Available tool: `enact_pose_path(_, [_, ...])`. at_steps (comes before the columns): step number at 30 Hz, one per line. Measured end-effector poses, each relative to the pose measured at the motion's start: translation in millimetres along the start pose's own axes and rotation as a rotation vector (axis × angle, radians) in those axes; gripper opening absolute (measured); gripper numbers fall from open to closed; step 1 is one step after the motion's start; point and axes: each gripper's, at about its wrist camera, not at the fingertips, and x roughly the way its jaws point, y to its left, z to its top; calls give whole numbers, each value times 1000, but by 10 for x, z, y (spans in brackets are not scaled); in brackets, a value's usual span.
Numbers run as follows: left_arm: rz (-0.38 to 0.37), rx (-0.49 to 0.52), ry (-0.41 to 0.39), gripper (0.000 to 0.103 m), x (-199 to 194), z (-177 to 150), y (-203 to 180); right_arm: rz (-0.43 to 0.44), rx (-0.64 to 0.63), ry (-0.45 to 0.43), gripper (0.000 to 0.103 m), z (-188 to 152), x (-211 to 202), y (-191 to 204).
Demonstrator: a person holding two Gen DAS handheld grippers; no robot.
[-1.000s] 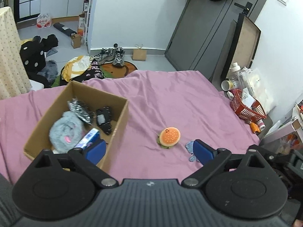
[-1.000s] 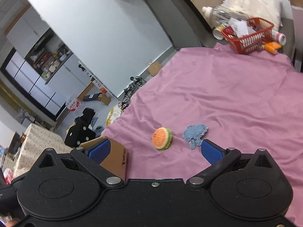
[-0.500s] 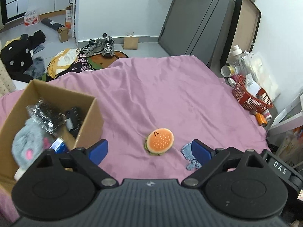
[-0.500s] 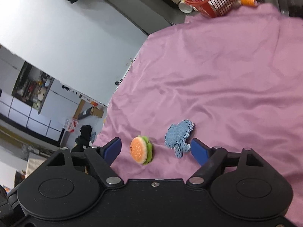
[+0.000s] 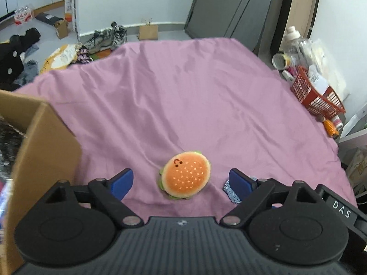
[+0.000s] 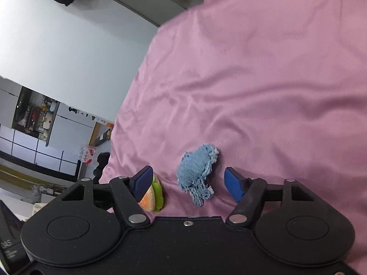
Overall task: Organize soft objects
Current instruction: 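Close left tool on the burger plush while right tool grasps the denim scrap, then lift both held items and carry them over the cardboard box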
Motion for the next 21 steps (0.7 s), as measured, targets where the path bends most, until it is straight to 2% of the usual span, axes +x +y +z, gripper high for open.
enact_pose_path(5, [0, 0, 24, 83, 239, -29, -24, 24, 28, 16, 58, 26, 104, -63])
enact_pose_path(9, [-4, -9, 37, 70, 367, -60, -18, 48, 64, 13, 52, 48, 145, -148])
enact_pose_path(12, [-10, -19, 38, 53, 398, -67, -8, 42, 77, 11, 36, 62, 140, -207])
enact_pose_path(13, [-7, -18, 36, 51, 397, -70, -7, 32, 78, 11, 27, 70, 148, -212])
enact_pose_path(21, [-29, -37, 7, 49, 119, -100, 18, 6, 16, -25, 24, 29, 28, -110])
